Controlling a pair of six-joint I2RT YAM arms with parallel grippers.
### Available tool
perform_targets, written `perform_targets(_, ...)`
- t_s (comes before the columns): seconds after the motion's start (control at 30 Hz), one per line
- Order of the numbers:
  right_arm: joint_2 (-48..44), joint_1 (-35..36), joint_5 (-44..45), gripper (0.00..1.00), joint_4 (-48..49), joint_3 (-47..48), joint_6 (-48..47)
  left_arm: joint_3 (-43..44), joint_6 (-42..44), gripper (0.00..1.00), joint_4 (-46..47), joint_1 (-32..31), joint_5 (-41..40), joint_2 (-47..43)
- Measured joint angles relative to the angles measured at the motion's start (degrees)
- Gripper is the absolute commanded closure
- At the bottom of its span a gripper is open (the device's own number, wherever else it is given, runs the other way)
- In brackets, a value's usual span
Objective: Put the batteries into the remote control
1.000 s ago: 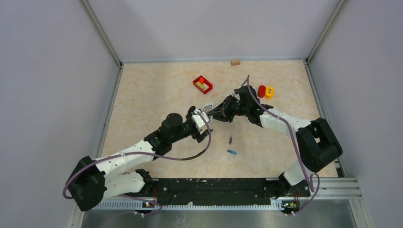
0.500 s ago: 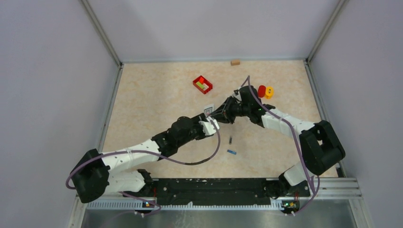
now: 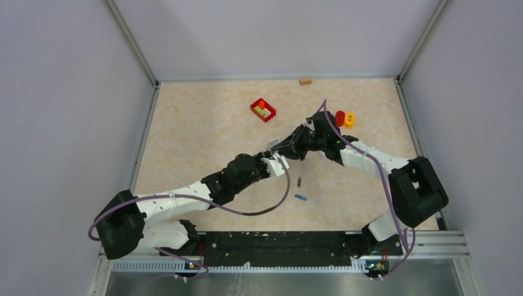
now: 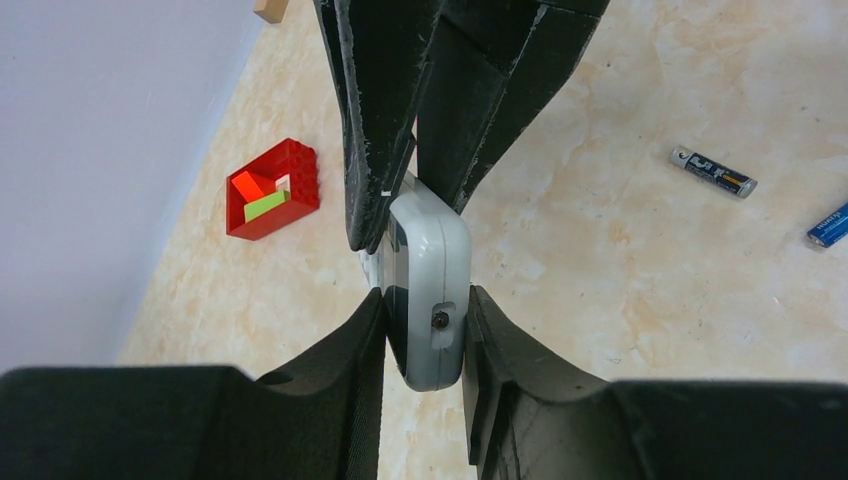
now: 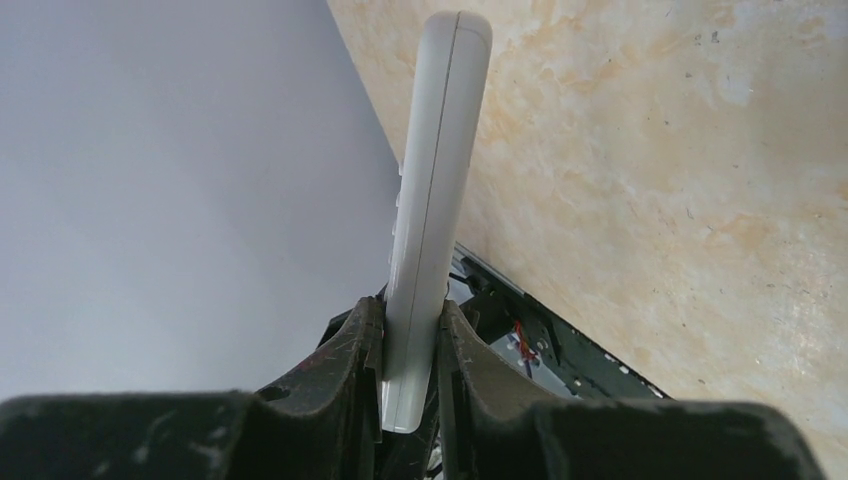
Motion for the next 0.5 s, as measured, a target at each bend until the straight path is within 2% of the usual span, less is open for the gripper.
perform_targets(0.13, 0.00, -0.04, 0.31, 0.68, 1.05, -0.70, 0.39, 0.09, -2.25, 0.99, 0.28, -0.07, -0.98, 0.22)
perform_targets(0.3, 0.00, -0.02, 0.98, 0.61, 2.54, -1.64, -0.11, 0.57, -7.61, 1.00, 0.15, 0.07, -1.88, 0.83)
perform_targets(0.5, -0.83, -0.02, 2.80, 0.32, 4.02, -2.89, -1.70, 1.36, -15.13, 1.00, -0.79, 2.75, 0.50, 0.85)
